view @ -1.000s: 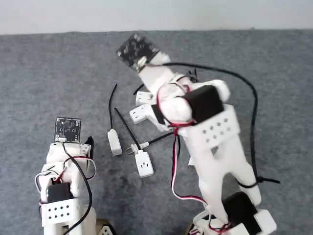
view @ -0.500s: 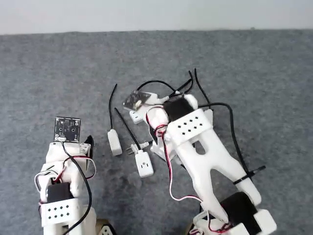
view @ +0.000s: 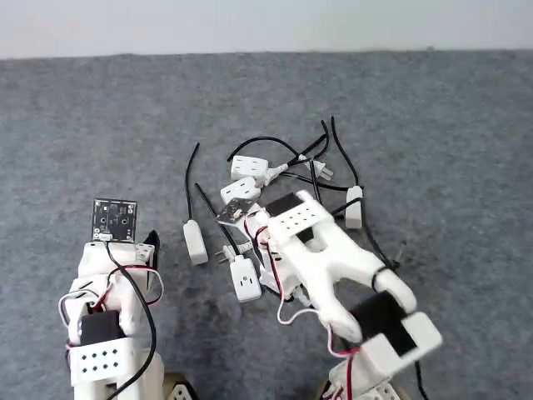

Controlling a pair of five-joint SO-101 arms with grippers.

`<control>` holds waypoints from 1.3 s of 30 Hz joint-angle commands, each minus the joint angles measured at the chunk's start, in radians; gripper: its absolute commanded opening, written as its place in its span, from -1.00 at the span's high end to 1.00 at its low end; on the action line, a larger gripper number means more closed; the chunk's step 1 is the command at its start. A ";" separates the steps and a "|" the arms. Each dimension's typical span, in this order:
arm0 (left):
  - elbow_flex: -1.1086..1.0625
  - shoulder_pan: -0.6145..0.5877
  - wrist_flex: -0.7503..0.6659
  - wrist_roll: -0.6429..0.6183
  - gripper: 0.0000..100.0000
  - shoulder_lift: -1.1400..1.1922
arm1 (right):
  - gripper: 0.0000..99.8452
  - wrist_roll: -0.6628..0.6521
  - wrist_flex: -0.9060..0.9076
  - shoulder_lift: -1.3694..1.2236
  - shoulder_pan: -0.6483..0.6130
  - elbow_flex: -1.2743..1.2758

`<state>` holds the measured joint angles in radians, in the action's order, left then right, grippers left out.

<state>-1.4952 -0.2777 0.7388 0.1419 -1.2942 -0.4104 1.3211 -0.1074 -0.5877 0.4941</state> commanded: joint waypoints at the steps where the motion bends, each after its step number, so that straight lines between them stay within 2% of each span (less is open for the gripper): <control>1: 0.059 -0.006 -0.028 -0.014 0.59 -0.003 | 0.98 0.021 -0.058 -0.044 -0.174 -0.005; 5: 0.059 -0.071 -0.051 -0.048 0.59 -0.003 | 0.98 0.112 -0.047 -0.081 -0.344 -0.029; 9: 0.061 -0.123 -0.069 -0.089 0.59 -0.003 | 0.97 0.069 -0.045 -0.134 -0.387 -0.061; 13: 0.061 -0.124 -0.069 -0.091 0.59 -0.003 | 0.86 0.028 0.019 -0.206 -0.348 -0.133; 19: 0.061 -0.123 -0.069 -0.091 0.59 -0.003 | 0.41 0.029 0.206 -0.302 -0.245 -0.359; 22: 0.061 -0.123 -0.069 -0.091 0.59 -0.003 | 0.28 0.035 0.282 -0.318 -0.191 -0.483; 30: 0.061 -0.124 -0.069 -0.091 0.59 -0.003 | 0.28 0.029 0.479 -0.323 -0.081 -0.786; 35: 0.061 -0.124 -0.069 -0.091 0.59 -0.003 | 0.28 0.029 0.473 -0.329 -0.041 -0.750; 39: 0.061 -0.123 -0.069 -0.091 0.59 -0.003 | 0.28 0.037 0.470 -0.329 -0.064 -0.646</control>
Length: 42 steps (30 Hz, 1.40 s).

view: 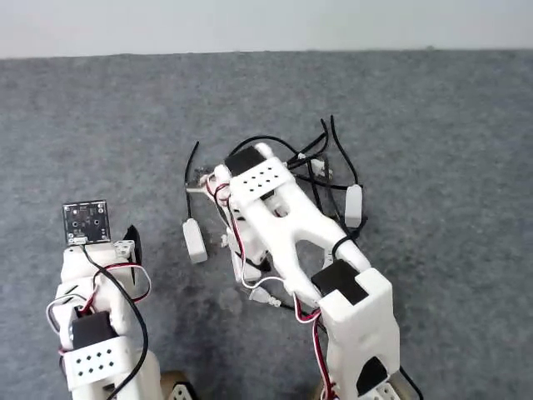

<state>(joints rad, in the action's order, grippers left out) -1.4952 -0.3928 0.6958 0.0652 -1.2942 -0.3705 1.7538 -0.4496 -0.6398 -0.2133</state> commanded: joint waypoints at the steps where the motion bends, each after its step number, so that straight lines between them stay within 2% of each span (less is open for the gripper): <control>1: 0.061 -0.008 -0.026 -0.014 0.59 -0.003 | 0.28 -0.003 0.028 0.015 -0.022 0.091; 11: 0.061 -0.008 -0.028 -0.014 0.59 -0.003 | 0.28 -0.003 -0.140 0.013 -0.130 0.267; 18: 0.061 -0.006 -0.028 -0.014 0.59 -0.003 | 0.28 -0.003 -0.168 0.005 -0.130 0.273; 26: 0.061 -0.006 -0.028 -0.014 0.59 -0.003 | 0.28 -0.009 -0.234 -0.145 -0.130 0.265; 29: 0.061 -0.006 -0.028 -0.014 0.59 -0.003 | 0.42 -0.006 -0.226 -0.156 -0.130 0.224; 34: 0.061 -0.006 -0.028 -0.014 0.59 -0.003 | 1.00 -0.003 -0.259 -0.156 -0.130 0.224; 36: 0.061 -0.006 -0.028 -0.014 0.59 -0.003 | 0.91 -0.005 -0.259 -0.157 -0.127 0.224; 39: 0.061 -0.006 -0.028 -0.014 0.59 -0.003 | 1.00 -0.035 -0.259 -0.159 -0.130 0.226; 42: 0.061 -0.006 -0.028 -0.014 0.59 -0.003 | 0.99 -0.046 -0.259 -0.174 -0.125 0.219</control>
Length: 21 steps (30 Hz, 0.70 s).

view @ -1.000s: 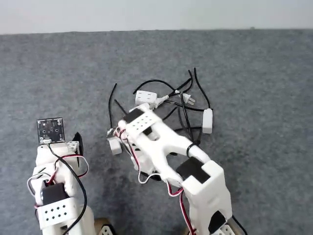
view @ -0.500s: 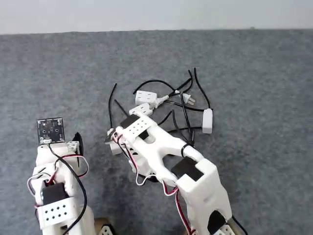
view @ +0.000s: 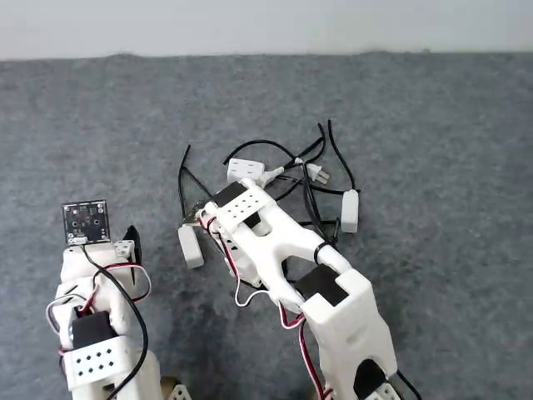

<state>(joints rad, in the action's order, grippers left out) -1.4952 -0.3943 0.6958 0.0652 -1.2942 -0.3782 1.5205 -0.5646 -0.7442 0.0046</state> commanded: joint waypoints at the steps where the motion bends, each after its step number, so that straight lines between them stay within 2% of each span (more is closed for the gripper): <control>1: 0.061 -0.005 -0.028 -0.014 0.59 -0.003 | 0.98 -0.038 -0.027 -0.059 -0.019 0.002; 7: 0.061 -0.005 -0.028 -0.014 0.59 -0.003 | 0.98 -0.046 0.016 0.007 -0.019 -0.049; 16: 0.061 -0.005 -0.028 -0.014 0.59 -0.003 | 0.98 -0.104 0.262 0.188 -0.019 -0.344; 21: 0.061 -0.005 -0.028 -0.014 0.59 -0.003 | 0.98 -0.104 0.275 0.265 -0.019 -0.419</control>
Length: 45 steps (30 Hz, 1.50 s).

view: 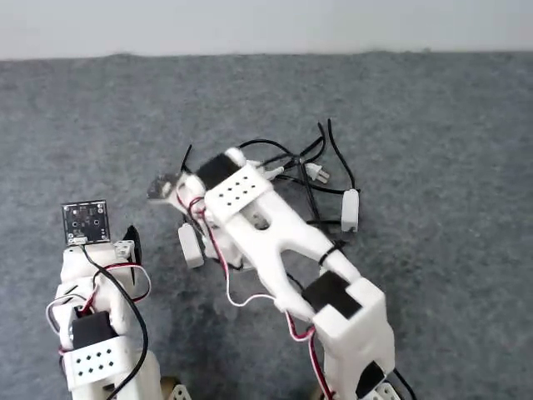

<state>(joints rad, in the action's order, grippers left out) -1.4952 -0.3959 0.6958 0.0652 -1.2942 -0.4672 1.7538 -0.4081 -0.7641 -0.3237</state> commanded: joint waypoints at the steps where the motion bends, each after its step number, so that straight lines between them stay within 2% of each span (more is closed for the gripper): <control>1: 0.062 -0.003 -0.029 -0.014 0.59 -0.003 | 0.98 -0.015 0.042 0.119 0.001 -0.098; 5: 0.081 0.008 -0.029 -0.023 0.59 -0.003 | 0.98 -0.044 0.041 0.150 -0.001 -0.117; 15: 0.107 0.160 -0.072 -0.100 0.58 -0.003 | 0.98 -0.078 -0.081 0.157 -0.012 -0.127; 21: 0.179 0.164 -0.072 -0.126 0.33 -0.003 | 0.98 -0.072 -0.122 0.223 -0.016 -0.201; 24: 0.219 0.166 -0.072 -0.160 0.30 -0.003 | 0.98 -0.072 -0.120 0.266 -0.016 -0.253; 32: 0.297 0.342 -0.072 -0.160 0.30 -0.003 | 0.98 -0.078 -0.122 0.305 -0.016 -0.272; 39: 0.455 0.339 0.023 -0.158 0.30 -0.003 | 0.98 -0.081 -0.096 0.331 -0.012 -0.273; 45: 0.496 0.284 0.100 -0.161 0.30 -0.002 | 0.98 -0.110 -0.062 0.351 -0.015 -0.269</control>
<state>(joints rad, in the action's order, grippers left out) -1.0549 -0.0752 0.7465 -0.0852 -1.2942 -0.5593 1.6709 -0.1181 -0.7702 -0.5462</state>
